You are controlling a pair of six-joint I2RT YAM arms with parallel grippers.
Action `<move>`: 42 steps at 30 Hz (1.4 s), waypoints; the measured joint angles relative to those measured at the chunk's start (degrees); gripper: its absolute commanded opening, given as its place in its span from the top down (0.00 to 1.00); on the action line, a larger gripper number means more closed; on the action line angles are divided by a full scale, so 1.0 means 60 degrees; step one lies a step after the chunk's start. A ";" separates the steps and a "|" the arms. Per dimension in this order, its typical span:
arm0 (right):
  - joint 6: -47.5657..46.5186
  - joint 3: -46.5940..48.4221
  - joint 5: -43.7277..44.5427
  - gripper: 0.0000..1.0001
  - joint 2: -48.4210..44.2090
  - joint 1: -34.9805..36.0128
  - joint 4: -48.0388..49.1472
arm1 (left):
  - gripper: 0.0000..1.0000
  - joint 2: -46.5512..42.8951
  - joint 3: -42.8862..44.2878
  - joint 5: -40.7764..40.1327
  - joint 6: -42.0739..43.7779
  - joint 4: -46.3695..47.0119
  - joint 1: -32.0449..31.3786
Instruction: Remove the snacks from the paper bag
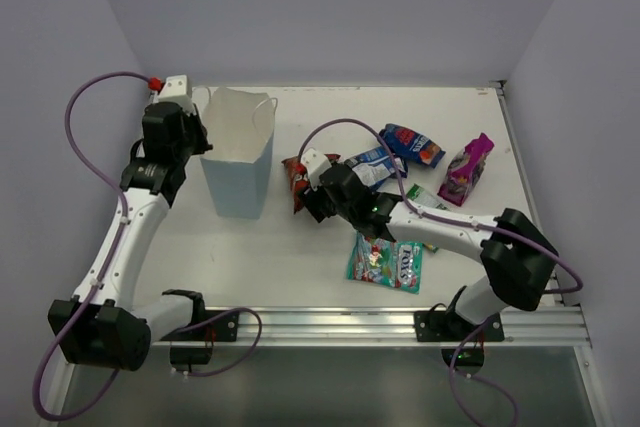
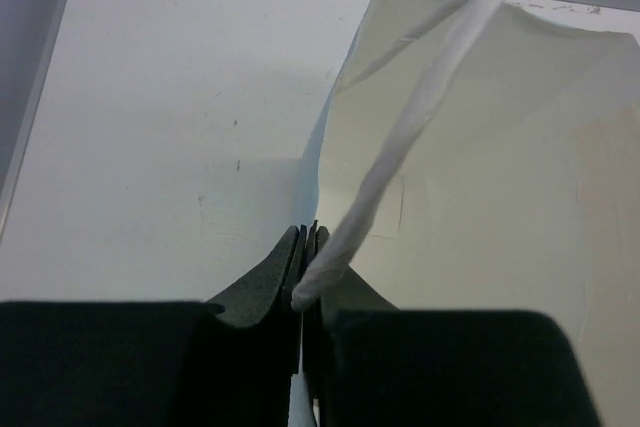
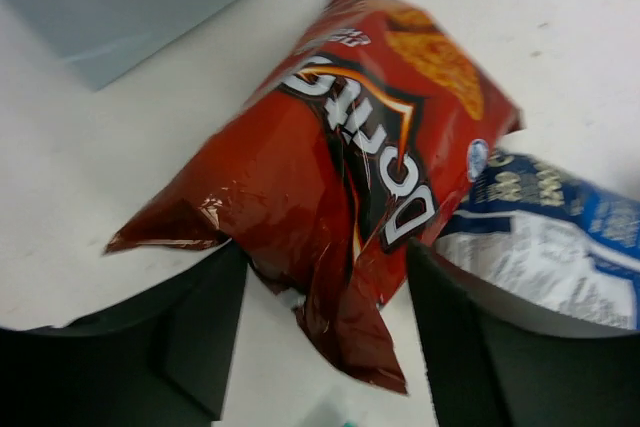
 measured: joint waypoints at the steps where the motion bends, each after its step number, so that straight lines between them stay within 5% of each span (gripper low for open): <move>1: 0.0142 0.0007 -0.0200 0.25 -0.0149 0.0157 -0.0310 | 0.73 -0.0069 0.0000 0.0000 0.0047 -0.0044 0.0000; 5: 0.0867 0.0310 -0.1075 0.11 -0.1184 0.0353 -0.1891 | 0.43 -0.0331 0.0113 0.0033 0.0131 -0.0361 0.0000; 7: 0.1213 0.0699 -0.1195 0.01 -0.1727 0.0321 -0.2659 | 0.19 -0.0426 0.0277 0.0044 0.0193 -0.0543 0.0004; 11: 0.1555 0.1508 -0.1198 0.01 -0.2943 0.0164 -0.3657 | 0.04 -0.0608 0.0871 0.0135 0.0248 -0.0947 0.0004; 25: 0.1880 0.5166 0.0637 0.01 -0.5508 -0.4138 -0.5497 | 0.00 -0.1643 0.3268 -0.0142 0.0419 -0.2408 0.0004; 42: 0.1388 0.4218 0.2255 0.01 -1.1020 -0.4302 -0.5635 | 0.00 -0.4124 0.4481 -0.0681 0.1002 -0.2849 -0.0051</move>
